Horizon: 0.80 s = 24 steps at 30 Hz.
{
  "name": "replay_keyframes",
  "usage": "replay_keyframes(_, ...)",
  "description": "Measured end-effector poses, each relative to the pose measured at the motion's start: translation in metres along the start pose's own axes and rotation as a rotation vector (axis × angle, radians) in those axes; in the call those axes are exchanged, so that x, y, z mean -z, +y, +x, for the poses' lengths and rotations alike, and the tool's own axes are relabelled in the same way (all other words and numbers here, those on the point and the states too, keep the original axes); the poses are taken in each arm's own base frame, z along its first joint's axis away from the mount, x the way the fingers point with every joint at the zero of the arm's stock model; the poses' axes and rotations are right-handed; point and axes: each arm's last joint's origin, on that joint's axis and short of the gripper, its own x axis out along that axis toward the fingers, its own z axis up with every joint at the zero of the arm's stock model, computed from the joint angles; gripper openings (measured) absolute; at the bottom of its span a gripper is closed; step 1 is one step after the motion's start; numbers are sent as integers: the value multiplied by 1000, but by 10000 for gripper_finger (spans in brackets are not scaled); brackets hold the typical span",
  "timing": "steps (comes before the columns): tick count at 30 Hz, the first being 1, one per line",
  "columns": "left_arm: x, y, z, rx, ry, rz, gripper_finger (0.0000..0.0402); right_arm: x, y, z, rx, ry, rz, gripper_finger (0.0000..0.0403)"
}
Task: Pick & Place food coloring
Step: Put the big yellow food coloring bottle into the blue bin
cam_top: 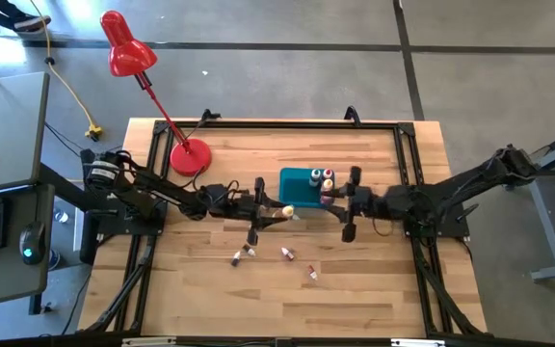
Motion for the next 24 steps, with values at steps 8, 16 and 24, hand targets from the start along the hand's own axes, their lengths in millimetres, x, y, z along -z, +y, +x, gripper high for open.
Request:
replay_keyframes(8,1,0,0,-15,7,-1,129,-21,-2,51,-94,284,-69,129)
replay_keyframes(16,1,0,0,-14,13,-1,129,-70,3,92,-118,672,-146,129)
replay_keyframes(24,3,1,0,-25,32,1,129,-70,16,129,-167,800,-132,129)
